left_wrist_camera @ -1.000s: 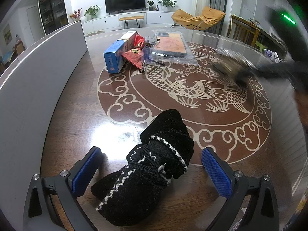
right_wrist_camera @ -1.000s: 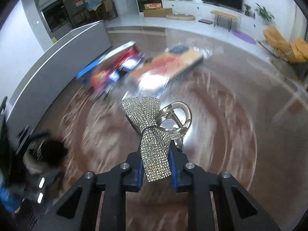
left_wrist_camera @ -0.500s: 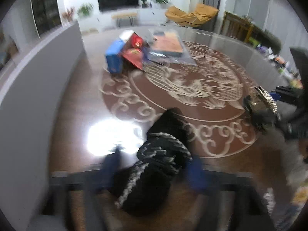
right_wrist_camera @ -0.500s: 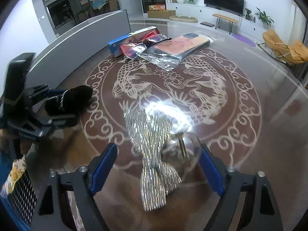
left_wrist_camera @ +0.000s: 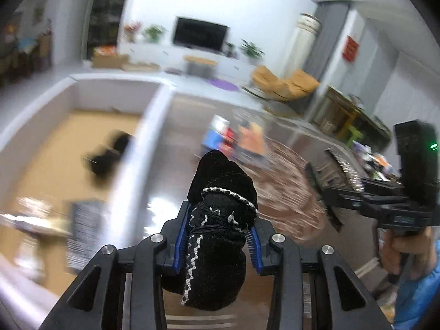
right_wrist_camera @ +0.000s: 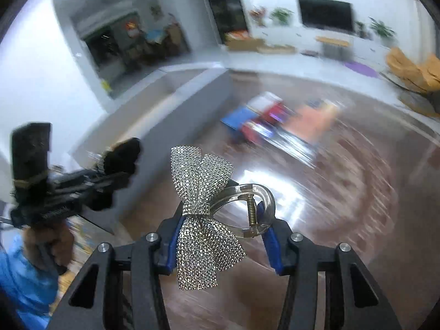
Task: Organize objects
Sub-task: 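Carry the pouch and bow clip over the cardboard box and open both grippers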
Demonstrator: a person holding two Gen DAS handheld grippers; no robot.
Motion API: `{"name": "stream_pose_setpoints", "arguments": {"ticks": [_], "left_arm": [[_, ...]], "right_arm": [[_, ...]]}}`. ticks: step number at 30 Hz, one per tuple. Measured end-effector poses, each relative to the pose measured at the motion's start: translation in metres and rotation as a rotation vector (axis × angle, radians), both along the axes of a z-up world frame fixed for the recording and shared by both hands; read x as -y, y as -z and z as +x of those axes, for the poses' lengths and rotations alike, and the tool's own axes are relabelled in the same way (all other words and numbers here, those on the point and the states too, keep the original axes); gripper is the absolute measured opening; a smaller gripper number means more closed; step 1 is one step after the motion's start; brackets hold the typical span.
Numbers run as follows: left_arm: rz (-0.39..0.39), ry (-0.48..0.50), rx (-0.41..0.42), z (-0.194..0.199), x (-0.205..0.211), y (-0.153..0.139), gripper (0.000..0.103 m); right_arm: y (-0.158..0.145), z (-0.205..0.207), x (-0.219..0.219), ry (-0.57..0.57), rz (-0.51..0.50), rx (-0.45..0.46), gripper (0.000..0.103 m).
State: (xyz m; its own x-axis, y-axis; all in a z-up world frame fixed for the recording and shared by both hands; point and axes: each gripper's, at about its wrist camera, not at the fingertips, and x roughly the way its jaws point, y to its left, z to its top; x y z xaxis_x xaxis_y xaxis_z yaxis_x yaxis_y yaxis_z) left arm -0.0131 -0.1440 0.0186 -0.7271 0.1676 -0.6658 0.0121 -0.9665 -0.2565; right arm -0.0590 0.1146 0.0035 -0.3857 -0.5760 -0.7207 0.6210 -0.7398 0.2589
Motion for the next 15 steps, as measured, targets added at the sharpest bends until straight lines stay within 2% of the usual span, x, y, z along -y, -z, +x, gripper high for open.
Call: {"name": "stream_pose_setpoints", "arguments": {"ticks": [3, 4, 7, 9, 10, 11, 13, 15], "left_arm": [[-0.077, -0.124, 0.024, 0.005, 0.060, -0.011, 0.037], [-0.105, -0.186, 0.058, 0.004, 0.089, -0.008, 0.037], [-0.129, -0.307, 0.126, 0.005, 0.145, 0.003, 0.040], [-0.157, -0.378, 0.186, 0.006, 0.173, 0.015, 0.048], [-0.168, -0.409, 0.219, 0.005, 0.184, 0.022, 0.061], [-0.176, -0.431, 0.238, 0.006, 0.192, 0.028, 0.076], [-0.190, -0.461, 0.241, 0.011, 0.197, 0.034, 0.080], [-0.191, -0.473, 0.235, 0.016, 0.194, 0.038, 0.081]], "right_arm": [[-0.027, 0.008, 0.067, -0.093, -0.085, 0.006, 0.050], [-0.033, 0.011, 0.096, -0.132, -0.109, 0.018, 0.050], [-0.034, 0.019, 0.169, -0.218, -0.109, 0.019, 0.050], [-0.026, 0.021, 0.208, -0.244, -0.098, 0.027, 0.051], [-0.019, 0.020, 0.229, -0.248, -0.084, 0.031, 0.052], [-0.010, 0.019, 0.246, -0.245, -0.069, 0.039, 0.060], [0.004, 0.016, 0.266, -0.235, -0.060, 0.080, 0.074], [0.012, 0.016, 0.268, -0.198, -0.089, 0.105, 0.074]]}}
